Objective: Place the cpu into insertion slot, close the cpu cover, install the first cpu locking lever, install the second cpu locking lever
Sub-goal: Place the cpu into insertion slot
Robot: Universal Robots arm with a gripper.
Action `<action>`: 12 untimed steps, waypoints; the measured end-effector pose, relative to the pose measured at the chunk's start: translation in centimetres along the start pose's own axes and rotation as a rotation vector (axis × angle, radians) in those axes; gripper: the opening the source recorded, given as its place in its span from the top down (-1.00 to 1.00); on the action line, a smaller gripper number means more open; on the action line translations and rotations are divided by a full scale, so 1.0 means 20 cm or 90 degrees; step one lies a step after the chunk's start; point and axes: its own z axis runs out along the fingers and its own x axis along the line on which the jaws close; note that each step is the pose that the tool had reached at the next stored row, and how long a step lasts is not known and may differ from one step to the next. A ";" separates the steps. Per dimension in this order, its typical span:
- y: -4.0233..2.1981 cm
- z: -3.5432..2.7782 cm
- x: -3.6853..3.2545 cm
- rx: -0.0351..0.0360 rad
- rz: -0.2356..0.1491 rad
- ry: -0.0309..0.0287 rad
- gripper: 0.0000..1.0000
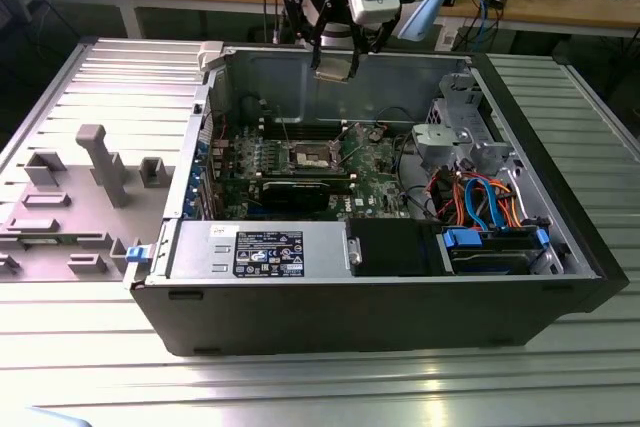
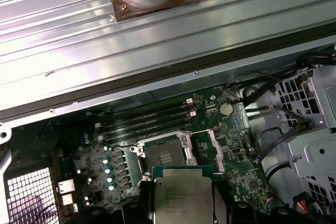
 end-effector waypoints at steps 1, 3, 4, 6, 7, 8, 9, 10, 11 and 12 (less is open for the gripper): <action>0.000 0.000 0.000 0.0000 0.004 -0.0004 -0.09; 0.000 0.000 0.000 -0.0003 0.015 -0.0013 -0.09; 0.000 0.001 0.000 -0.0004 0.020 -0.0018 -0.09; 0.000 0.001 0.000 -0.0005 0.023 -0.0021 -0.09; 0.000 0.001 0.000 -0.0005 0.023 -0.0021 -0.09; 0.000 0.001 0.000 -0.0005 0.024 -0.0021 -0.09; 0.000 0.001 0.000 -0.0004 0.024 -0.0021 -0.09; 0.000 0.001 0.000 -0.0004 0.024 -0.0021 -0.09; 0.000 0.001 0.000 -0.0004 0.024 -0.0021 -0.09; 0.000 0.001 0.000 -0.0005 0.026 -0.0024 -0.09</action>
